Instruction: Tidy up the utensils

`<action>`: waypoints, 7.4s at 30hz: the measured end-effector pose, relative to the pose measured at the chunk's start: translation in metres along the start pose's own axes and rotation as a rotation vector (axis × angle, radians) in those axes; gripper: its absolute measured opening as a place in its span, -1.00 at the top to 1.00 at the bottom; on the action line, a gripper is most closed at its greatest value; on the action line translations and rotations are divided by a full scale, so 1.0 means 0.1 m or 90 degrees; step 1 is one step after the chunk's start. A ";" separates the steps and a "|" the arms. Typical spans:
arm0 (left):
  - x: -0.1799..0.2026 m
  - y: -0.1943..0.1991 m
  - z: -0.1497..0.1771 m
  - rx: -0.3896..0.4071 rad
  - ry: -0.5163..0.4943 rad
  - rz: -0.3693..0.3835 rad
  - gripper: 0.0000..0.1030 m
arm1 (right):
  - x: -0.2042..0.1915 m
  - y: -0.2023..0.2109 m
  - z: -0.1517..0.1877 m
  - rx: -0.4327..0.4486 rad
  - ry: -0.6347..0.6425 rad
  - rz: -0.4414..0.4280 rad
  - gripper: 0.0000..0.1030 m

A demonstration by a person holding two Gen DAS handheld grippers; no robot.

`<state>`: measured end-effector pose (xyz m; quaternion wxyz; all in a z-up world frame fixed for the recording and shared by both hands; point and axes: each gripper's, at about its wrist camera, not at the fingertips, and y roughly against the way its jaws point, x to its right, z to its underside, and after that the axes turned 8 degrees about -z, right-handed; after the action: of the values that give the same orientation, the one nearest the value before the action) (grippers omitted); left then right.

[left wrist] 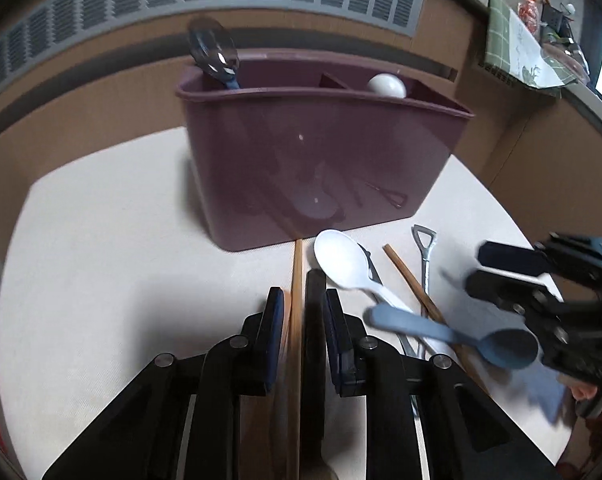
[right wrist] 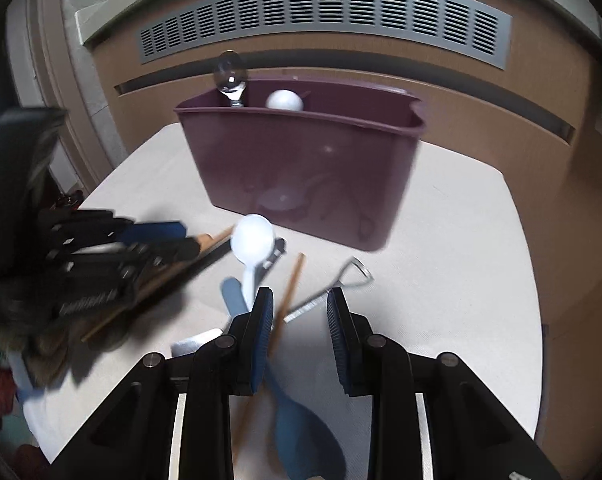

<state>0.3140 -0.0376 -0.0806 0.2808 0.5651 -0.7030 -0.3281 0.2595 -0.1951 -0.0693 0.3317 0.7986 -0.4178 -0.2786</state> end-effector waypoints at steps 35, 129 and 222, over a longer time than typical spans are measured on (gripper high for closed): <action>-0.17 0.67 0.73 0.030 0.067 0.053 0.38 | -0.38 -0.41 -0.31 -0.036 0.086 -0.042 0.91; 0.05 0.71 1.24 -0.012 0.118 0.015 0.30 | -0.16 0.99 0.24 0.158 0.021 -0.019 0.88; -0.12 2.28 -0.81 0.476 0.184 0.005 0.95 | -0.12 1.85 -1.05 0.408 0.030 -0.037 0.88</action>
<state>0.2398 -0.0041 0.1475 0.1531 0.6660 -0.7292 0.0343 0.2401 -0.2336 0.1395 0.0649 0.8802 -0.4537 -0.1233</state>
